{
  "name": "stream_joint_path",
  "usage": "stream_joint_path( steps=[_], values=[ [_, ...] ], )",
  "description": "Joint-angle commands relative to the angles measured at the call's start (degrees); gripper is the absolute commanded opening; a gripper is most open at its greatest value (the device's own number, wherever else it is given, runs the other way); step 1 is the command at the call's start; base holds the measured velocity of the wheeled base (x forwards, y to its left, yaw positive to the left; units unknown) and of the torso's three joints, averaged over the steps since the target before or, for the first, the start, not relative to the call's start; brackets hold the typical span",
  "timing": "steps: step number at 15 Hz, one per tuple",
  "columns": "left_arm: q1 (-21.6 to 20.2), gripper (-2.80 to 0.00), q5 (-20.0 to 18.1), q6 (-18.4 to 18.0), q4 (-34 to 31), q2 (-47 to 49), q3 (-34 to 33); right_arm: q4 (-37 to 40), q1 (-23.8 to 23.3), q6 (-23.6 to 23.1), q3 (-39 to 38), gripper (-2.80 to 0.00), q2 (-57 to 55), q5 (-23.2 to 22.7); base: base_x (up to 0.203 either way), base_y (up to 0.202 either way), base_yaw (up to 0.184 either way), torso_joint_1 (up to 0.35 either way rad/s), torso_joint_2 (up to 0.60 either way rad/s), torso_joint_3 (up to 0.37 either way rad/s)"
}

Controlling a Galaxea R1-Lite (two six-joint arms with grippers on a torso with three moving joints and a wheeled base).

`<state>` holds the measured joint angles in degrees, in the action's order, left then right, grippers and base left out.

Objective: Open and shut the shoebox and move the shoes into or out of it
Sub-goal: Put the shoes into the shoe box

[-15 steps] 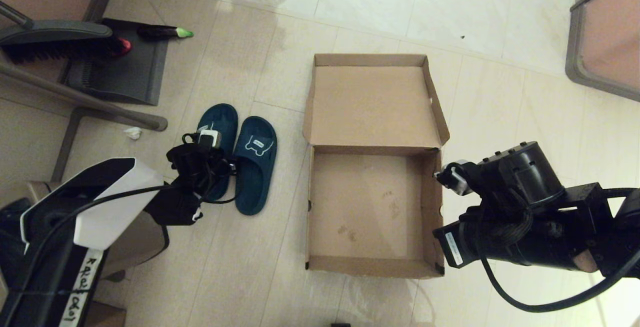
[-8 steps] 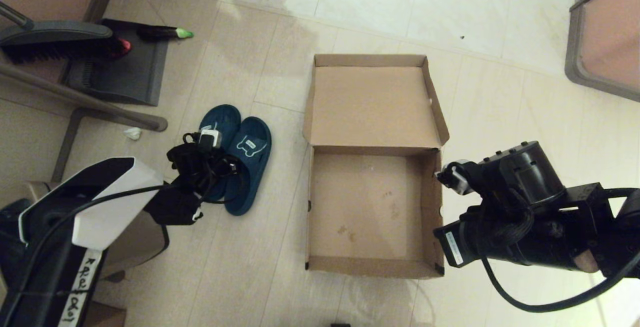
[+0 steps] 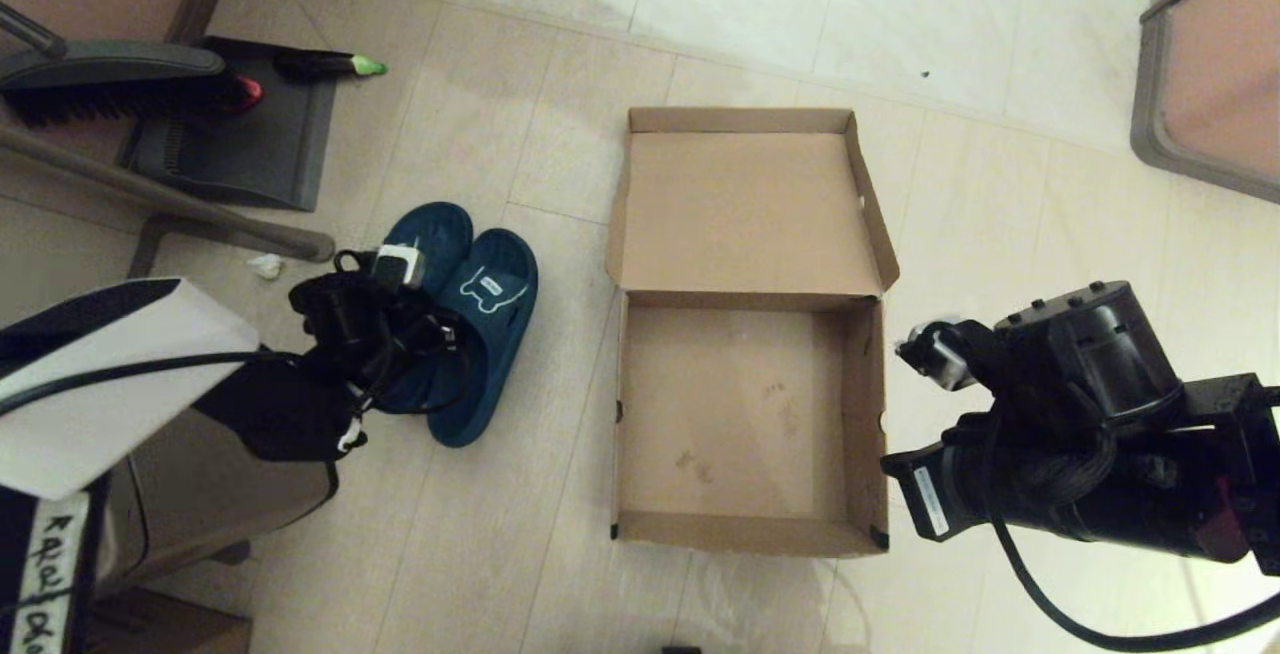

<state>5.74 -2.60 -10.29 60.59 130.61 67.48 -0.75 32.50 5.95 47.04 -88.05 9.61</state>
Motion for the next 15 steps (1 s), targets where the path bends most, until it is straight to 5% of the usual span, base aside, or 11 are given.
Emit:
stream_joint_path(
  steps=[1,5,8,12,15],
  values=[
    [3.72,-2.80,-2.14,-1.16,0.48,-10.96,-4.48,-0.02,-0.07,0.11,-0.15,-2.80,2.06,0.15,0.000,0.000,0.000,0.000,0.00,0.000],
    [18.24,-2.80,-7.03,-8.66,-2.35,-12.51,-3.19,0.07,-3.77,0.37,-4.37,-2.80,8.58,0.30,0.000,0.000,0.000,0.000,0.00,0.000],
    [28.67,-2.80,-3.26,-9.68,-9.89,-11.22,4.39,0.21,-8.28,0.30,-10.11,-2.80,15.04,0.24,0.000,0.000,0.000,0.000,0.00,0.000],
    [37.71,-2.80,1.57,-9.65,-12.10,-8.85,4.20,0.06,-15.71,0.52,-11.91,-2.80,19.03,0.26,0.000,0.000,0.000,0.000,0.00,0.000],
    [39.89,-2.80,2.44,-8.15,-10.11,-4.59,2.64,0.13,-17.65,0.63,-13.80,-2.80,21.16,0.14,0.000,0.000,0.000,0.000,0.00,0.000]
  ],
)
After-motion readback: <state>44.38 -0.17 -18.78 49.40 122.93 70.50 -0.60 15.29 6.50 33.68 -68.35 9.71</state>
